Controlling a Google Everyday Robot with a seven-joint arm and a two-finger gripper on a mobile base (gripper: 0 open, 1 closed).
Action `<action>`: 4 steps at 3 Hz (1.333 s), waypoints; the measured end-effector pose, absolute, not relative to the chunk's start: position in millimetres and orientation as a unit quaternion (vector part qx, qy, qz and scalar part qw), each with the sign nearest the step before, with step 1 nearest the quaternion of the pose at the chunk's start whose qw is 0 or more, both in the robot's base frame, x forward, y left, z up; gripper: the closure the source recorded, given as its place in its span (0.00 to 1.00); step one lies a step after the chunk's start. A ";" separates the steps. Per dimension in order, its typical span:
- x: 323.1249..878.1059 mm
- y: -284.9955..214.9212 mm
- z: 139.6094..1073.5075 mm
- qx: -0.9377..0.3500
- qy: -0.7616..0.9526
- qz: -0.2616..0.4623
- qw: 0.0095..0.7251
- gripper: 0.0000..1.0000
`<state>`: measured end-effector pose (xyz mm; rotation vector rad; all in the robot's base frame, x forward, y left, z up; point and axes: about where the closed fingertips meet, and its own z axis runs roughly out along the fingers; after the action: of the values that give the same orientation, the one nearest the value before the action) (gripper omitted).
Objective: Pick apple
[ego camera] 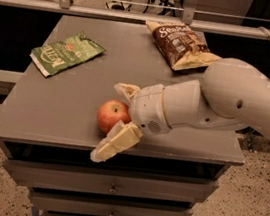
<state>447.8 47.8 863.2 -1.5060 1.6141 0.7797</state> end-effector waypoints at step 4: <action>471.3 33.5 863.3 -0.581 0.638 0.299 0.408 0.90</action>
Offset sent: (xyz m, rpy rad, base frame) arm 0.0127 -0.0084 -0.0261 0.0141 -0.0249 -0.0281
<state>471.3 33.5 863.3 -1.4650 1.6073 0.7549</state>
